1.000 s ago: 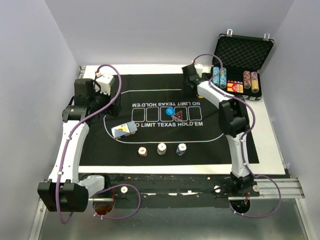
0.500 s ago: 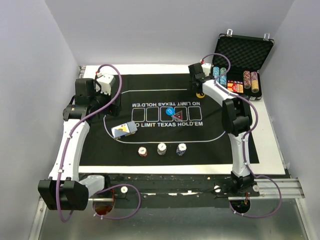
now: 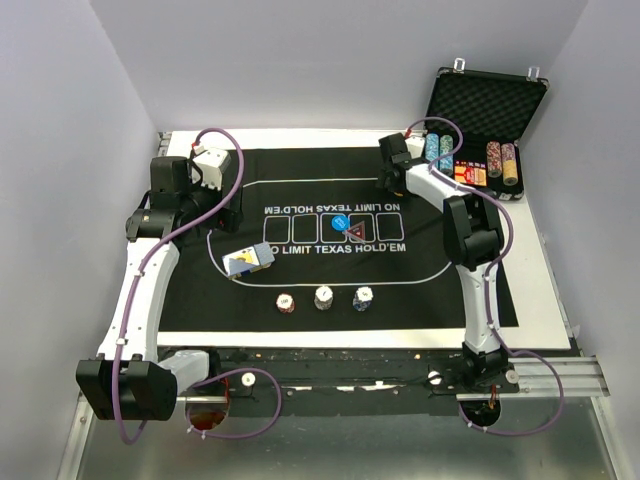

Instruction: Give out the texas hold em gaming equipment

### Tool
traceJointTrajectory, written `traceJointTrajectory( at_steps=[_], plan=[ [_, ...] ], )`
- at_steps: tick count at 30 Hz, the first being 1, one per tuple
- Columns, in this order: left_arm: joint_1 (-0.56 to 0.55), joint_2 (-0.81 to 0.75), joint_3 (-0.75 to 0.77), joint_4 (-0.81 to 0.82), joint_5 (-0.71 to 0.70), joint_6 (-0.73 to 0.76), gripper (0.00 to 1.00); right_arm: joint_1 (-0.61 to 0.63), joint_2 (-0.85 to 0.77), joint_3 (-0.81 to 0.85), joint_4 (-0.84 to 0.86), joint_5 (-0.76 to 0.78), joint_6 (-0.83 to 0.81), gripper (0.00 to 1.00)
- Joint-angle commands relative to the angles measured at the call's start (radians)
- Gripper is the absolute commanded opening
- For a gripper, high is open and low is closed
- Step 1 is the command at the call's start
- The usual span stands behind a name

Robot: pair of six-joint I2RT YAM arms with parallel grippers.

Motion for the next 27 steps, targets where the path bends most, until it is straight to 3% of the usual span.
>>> traceJointTrajectory(
  at_steps=[1,7,17,21,25,27],
  plan=[
    [0.006,-0.004,0.026,-0.006,0.023,-0.016,0.99,-0.003,0.043,-0.021,-0.003,-0.053,0.026,0.79],
    [0.006,-0.003,0.025,0.001,0.021,-0.022,0.99,0.022,0.055,-0.012,0.030,-0.136,0.031,0.68],
    [0.006,0.001,0.022,0.002,0.012,-0.025,0.99,0.088,0.291,0.422,-0.101,-0.188,0.040,0.67],
    [0.008,0.002,0.017,0.005,0.001,-0.023,0.99,0.094,0.331,0.500,-0.069,-0.264,0.035,0.64],
    [0.008,0.005,0.016,0.007,-0.002,-0.025,0.99,0.105,0.353,0.534,-0.025,-0.369,0.008,0.68],
    [0.008,0.007,0.013,0.007,-0.005,-0.026,0.99,0.111,0.351,0.533,-0.008,-0.428,-0.015,0.74]
  ],
)
